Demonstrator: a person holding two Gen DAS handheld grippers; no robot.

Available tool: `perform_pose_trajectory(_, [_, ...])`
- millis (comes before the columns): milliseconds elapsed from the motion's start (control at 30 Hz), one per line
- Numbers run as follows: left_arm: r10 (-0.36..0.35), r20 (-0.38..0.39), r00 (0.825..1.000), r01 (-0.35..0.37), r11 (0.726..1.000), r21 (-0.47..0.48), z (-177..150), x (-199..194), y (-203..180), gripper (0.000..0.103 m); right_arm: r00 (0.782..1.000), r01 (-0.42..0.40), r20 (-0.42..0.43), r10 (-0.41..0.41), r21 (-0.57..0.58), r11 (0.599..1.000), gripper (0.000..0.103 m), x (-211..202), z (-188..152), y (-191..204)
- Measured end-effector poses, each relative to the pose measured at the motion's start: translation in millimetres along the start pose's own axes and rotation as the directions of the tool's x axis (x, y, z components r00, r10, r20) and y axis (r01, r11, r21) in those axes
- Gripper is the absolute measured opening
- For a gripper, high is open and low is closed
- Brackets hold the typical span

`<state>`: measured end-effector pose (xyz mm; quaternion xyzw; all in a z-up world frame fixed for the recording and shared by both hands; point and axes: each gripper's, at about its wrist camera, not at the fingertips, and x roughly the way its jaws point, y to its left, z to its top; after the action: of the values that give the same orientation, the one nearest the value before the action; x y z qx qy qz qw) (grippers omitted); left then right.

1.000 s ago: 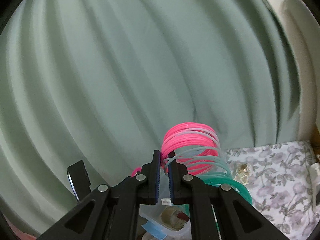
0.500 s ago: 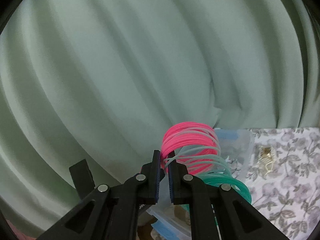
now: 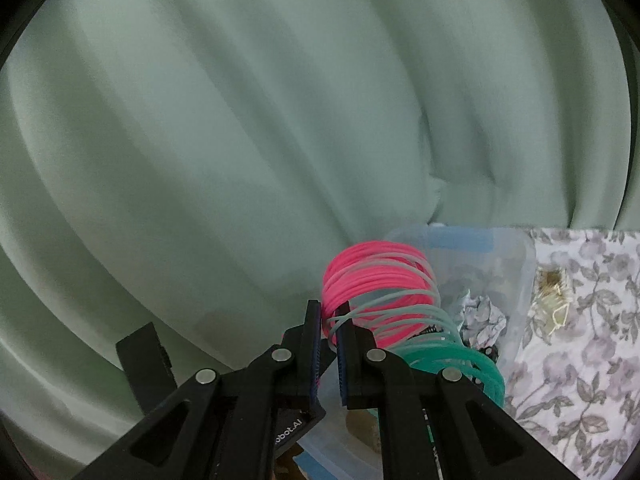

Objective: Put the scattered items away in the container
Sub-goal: 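Lift and carry the mirror and hair ties over the clear box with both grippers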

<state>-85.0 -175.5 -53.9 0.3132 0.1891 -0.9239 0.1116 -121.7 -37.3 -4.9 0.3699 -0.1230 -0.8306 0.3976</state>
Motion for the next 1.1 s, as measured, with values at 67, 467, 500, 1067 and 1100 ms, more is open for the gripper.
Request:
perform_pose_trajectory(67, [0.009,-0.018,1.0,-0.009,1.0,-0.006,-1,4,2,0.074,0.999,0.019,-0.027,-0.019,0.009,1.0,0.008,6,-2,-3])
perform_pose_trajectory(467, [0.017,-0.067,0.998,-0.017,1.0,0.003,4,19,1,0.074,0.982,0.108,-0.159,-0.099,0.046,0.993,0.011,45,-9,-30])
perform_pose_trajectory(500, [0.016,-0.068,0.998,-0.015,1.0,0.007,4,17,1,0.074,0.981,0.11,-0.164,-0.101,0.046,0.993,0.011,45,-10,-31])
perform_pose_trajectory(1067, [0.02,-0.085,0.996,-0.018,1.0,0.025,4,17,-2,0.074,0.968,0.138,-0.22,-0.125,0.045,0.989,0.012,53,-11,-44])
perform_pose_trajectory(1100, [0.019,-0.083,0.996,-0.017,1.0,0.026,4,15,-2,0.074,0.967,0.138,-0.221,-0.125,0.043,0.989,0.012,53,-12,-43])
